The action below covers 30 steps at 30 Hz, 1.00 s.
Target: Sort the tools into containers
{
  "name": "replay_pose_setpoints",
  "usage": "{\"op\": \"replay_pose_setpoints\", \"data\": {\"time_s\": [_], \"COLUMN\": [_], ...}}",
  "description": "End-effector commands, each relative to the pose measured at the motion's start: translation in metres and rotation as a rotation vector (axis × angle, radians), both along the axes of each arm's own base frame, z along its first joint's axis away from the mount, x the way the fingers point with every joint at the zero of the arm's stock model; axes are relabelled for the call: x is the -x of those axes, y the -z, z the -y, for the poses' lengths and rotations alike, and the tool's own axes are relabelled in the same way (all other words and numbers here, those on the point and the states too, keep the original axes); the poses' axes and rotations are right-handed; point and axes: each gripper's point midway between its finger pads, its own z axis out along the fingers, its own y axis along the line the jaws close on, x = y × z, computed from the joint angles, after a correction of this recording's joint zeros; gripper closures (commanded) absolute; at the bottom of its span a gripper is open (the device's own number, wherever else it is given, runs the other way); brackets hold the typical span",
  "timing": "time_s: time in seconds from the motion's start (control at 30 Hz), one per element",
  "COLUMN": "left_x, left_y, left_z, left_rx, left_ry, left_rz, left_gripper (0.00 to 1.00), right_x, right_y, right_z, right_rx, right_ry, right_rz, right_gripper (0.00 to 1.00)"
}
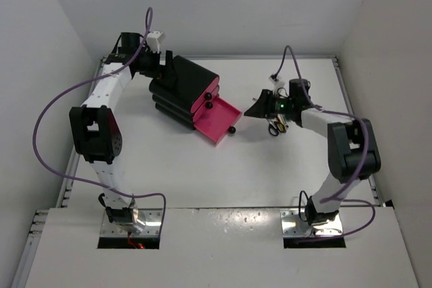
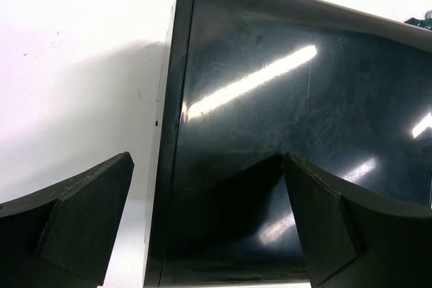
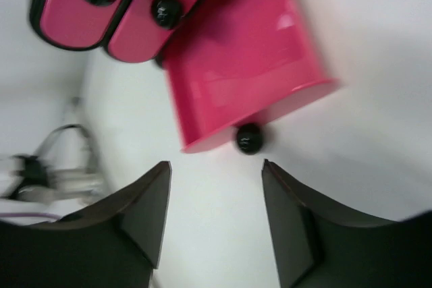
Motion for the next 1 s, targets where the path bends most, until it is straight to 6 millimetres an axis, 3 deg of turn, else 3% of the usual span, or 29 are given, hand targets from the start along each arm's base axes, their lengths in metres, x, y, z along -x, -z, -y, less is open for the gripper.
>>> {"op": "replay_pose_setpoints", "data": {"time_s": [0.0, 0.2, 0.37, 0.7, 0.97], "left_x": [0.023, 0.020, 0.020, 0.021, 0.021], "left_y": [0.060, 0.058, 0.058, 0.059, 0.063], "left_z": [-0.007, -0.002, 0.001, 0.003, 0.003], "left_rx": [-0.107, -0.101, -0.111, -0.118, -0.119], "left_ry": [-0.020, -0.018, -0.017, -0.014, -0.014], "left_rz": [-0.177, -0.162, -0.161, -0.161, -0.170], "left_gripper": [0.01, 0.01, 0.01, 0.01, 0.01], "right_x": [-0.013, -0.003, 0.001, 0.000, -0.011], "right_y": [-0.013, 0.015, 0.030, 0.064, 0.067], "right_z": [0.047, 0.112, 0.144, 0.156, 0.147], "right_rx": [0.362, 0.727, 0.872, 0.928, 0.925], "right_ry": [-0.020, -0.034, -0.067, -0.091, -0.110], "right_rz": [0.198, 0.188, 0.192, 0.168, 0.181], "right_gripper": [0.45, 0.59, 0.62, 0.62, 0.59]}}
